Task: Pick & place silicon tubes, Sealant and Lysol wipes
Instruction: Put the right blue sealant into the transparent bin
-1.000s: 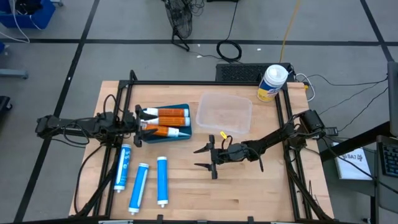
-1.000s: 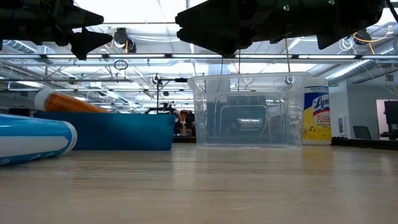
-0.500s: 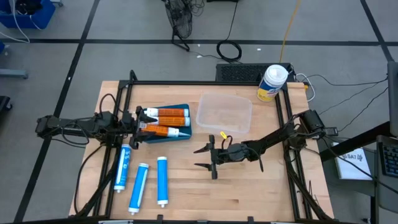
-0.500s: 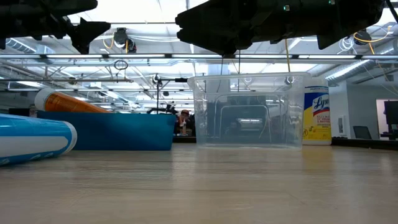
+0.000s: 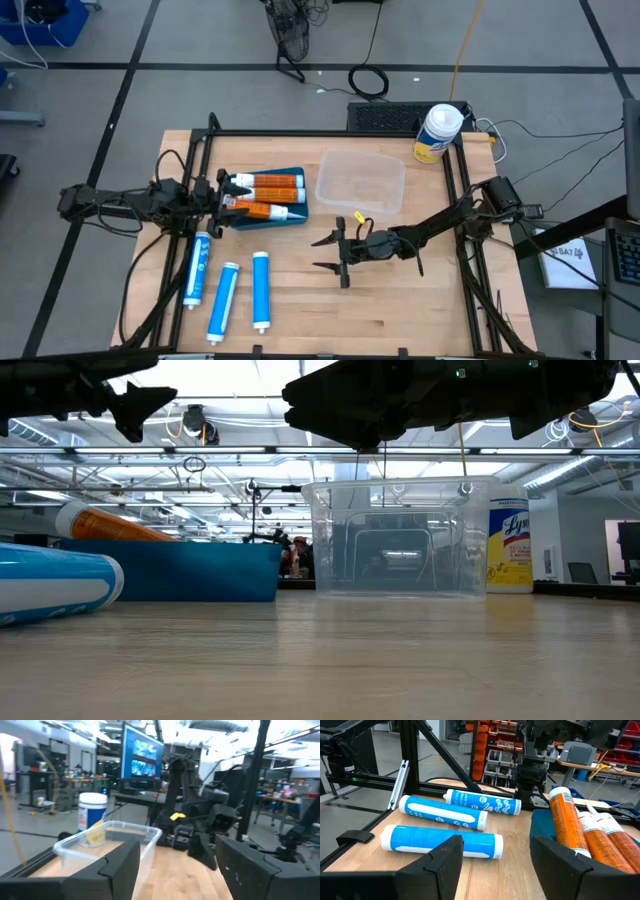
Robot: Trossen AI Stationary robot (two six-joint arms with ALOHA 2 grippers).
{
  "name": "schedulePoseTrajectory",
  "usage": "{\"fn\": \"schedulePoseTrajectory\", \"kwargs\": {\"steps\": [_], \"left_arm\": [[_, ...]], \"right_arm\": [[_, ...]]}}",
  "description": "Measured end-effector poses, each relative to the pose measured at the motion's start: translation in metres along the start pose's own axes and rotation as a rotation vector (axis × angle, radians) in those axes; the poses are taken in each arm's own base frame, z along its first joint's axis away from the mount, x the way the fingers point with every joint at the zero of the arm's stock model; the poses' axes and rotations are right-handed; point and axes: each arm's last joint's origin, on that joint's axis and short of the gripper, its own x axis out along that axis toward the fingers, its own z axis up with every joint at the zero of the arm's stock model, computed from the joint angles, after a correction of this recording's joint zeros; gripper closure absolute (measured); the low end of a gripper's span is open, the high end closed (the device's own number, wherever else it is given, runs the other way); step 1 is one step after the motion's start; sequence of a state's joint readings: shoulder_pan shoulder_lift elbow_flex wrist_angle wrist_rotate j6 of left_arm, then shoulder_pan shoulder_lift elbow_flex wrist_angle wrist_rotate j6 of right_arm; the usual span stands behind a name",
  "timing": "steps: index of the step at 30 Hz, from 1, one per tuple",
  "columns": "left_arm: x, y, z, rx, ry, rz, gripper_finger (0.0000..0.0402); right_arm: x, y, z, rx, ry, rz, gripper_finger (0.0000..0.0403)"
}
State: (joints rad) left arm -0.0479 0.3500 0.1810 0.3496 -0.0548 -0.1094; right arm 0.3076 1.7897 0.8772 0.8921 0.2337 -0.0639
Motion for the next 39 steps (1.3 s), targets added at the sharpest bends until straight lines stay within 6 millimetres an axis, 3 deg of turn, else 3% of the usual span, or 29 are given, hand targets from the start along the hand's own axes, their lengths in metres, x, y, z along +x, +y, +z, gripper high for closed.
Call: {"fn": "schedulePoseTrajectory", "kwargs": {"steps": [13,19,24,28,33,39], "left_arm": [[-0.002,-0.019,0.008,0.011,-0.039,-0.161,0.0152],[-0.002,-0.020,0.008,0.008,-0.039,-0.166,0.0155],[-0.002,-0.020,0.008,0.007,-0.045,-0.166,0.0157],[-0.002,-0.020,0.008,0.008,-0.039,-0.166,0.0152],[-0.002,-0.020,0.007,0.009,-0.026,-0.165,0.0147],[-0.002,-0.020,0.004,0.015,-0.003,-0.164,0.0146]], "right_arm": [[-0.001,0.003,-0.001,-0.006,0.011,0.009,0.0190],[0.006,0.026,0.006,-0.205,-0.013,0.063,0.0190],[0.041,0.057,0.012,-0.497,0.100,0.150,0.0190],[0.081,0.066,0.014,-0.566,0.266,0.191,0.0190],[0.126,0.062,0.018,-0.449,0.249,0.229,0.0190],[0.159,0.040,0.011,-0.243,0.096,0.419,0.0191]]}}
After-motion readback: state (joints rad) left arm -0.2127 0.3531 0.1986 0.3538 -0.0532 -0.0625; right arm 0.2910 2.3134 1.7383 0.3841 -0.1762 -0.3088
